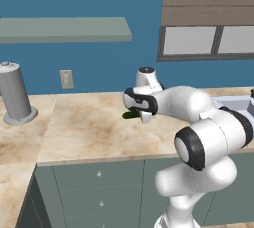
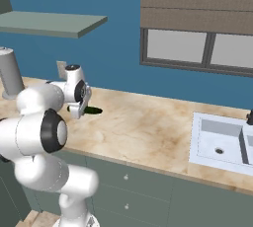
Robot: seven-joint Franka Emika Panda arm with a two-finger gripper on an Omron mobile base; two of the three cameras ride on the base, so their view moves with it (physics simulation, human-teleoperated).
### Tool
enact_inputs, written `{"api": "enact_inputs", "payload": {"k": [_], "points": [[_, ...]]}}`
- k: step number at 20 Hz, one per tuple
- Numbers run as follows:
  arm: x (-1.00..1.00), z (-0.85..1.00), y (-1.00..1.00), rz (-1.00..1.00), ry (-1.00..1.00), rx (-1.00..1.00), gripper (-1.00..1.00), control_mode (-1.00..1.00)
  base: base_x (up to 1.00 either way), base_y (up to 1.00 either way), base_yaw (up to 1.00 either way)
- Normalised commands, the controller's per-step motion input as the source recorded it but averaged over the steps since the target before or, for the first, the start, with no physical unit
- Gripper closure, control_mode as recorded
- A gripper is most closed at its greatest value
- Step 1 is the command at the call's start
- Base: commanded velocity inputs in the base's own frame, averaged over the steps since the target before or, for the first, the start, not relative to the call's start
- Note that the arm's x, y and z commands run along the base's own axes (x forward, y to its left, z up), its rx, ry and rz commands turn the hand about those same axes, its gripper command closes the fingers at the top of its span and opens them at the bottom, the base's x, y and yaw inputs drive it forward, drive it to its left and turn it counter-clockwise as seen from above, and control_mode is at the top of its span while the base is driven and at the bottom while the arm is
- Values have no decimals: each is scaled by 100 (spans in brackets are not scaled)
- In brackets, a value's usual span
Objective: Place the two vegetables and bowl onto the tray for setting up a vegetable dip station.
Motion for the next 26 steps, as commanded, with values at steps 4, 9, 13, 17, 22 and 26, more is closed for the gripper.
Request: {"api": "enact_inputs", "payload": {"k": [4, 9, 13, 17, 22, 26], "points": [[0, 0, 0, 0, 0, 0, 100, 100, -3, -16, -4], [0, 0, 0, 0, 0, 0, 100, 100, -3, -63, -18], [0, 0, 0, 0, 0, 0, 100, 100, 0, -80, -16], [0, 0, 0, 0, 0, 0, 100, 100, 6, -88, -13], [0, 0, 0, 0, 0, 0, 100, 100, 23, -96, -10], [0, 0, 0, 0, 0, 0, 100, 100, 20, -96, -9]]}}
